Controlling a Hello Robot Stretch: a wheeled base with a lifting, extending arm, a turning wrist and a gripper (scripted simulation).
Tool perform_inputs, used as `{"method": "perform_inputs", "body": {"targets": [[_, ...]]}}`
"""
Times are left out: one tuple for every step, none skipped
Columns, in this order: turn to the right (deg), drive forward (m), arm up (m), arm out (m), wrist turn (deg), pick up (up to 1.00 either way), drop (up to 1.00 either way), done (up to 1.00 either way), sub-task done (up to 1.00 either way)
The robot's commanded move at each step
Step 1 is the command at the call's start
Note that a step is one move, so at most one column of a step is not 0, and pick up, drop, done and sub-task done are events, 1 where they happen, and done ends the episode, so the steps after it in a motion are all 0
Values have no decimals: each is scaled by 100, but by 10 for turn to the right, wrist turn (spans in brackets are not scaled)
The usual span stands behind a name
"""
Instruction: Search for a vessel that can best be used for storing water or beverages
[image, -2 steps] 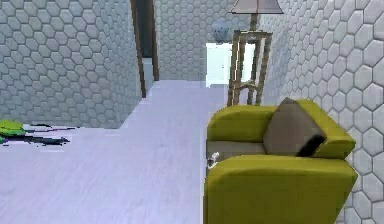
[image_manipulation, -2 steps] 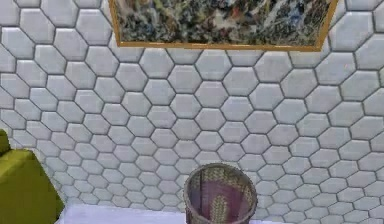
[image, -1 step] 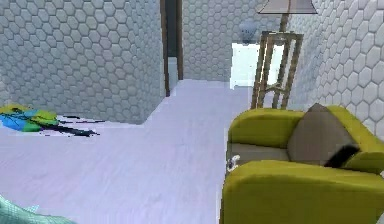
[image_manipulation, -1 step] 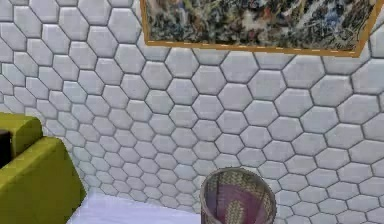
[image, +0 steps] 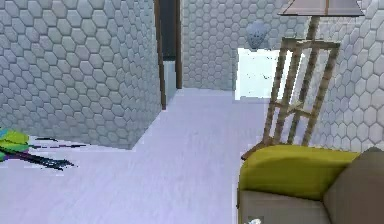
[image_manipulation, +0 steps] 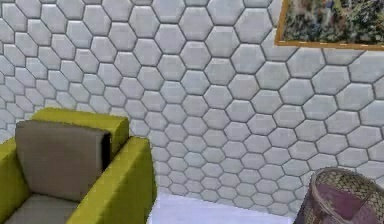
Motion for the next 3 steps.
{"method": "perform_inputs", "body": {"targets": [[-210, 0, 0, 0, 0, 0, 0, 0, 0], [0, 35, 0, 0, 0, 0, 0, 0, 0], [240, 0, 0, 0, 0, 0, 0, 0, 0]]}}
